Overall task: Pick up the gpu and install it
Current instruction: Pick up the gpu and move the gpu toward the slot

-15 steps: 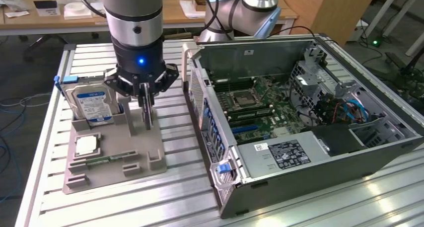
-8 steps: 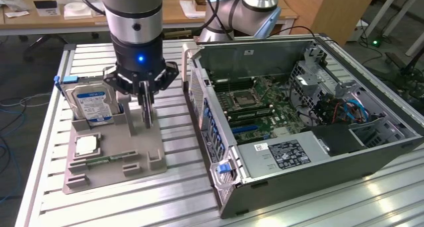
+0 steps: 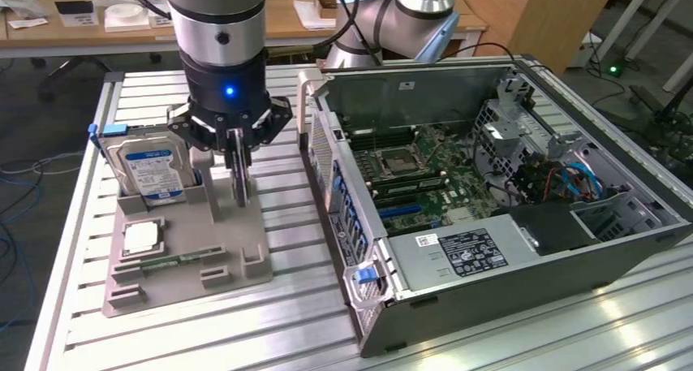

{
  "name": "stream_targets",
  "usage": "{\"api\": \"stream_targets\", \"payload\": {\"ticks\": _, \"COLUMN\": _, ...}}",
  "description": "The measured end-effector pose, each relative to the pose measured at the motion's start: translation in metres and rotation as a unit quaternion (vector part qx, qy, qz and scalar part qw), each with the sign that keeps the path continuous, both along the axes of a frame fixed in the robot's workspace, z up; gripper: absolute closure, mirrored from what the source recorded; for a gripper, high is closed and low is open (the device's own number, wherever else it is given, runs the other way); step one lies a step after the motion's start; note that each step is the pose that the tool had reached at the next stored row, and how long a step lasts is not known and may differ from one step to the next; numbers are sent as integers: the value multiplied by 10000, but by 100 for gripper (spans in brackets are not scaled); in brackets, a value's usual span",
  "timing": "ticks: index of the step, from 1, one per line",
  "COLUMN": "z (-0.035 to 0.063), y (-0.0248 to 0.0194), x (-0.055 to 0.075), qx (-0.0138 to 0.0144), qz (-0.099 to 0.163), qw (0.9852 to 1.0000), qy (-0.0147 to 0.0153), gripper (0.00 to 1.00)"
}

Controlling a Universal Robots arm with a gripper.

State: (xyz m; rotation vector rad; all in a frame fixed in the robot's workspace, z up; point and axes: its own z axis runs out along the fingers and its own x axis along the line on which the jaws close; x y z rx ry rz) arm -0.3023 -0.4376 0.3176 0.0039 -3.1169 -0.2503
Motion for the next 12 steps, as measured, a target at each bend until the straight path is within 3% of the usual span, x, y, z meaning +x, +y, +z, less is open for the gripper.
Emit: {"api": "stream_targets", "payload": {"ticks": 12, "z": 82, "y": -3, "x": 0, "qx": 29, "qz": 0, "qw": 10000, "qy": 0, "gripper": 72}}
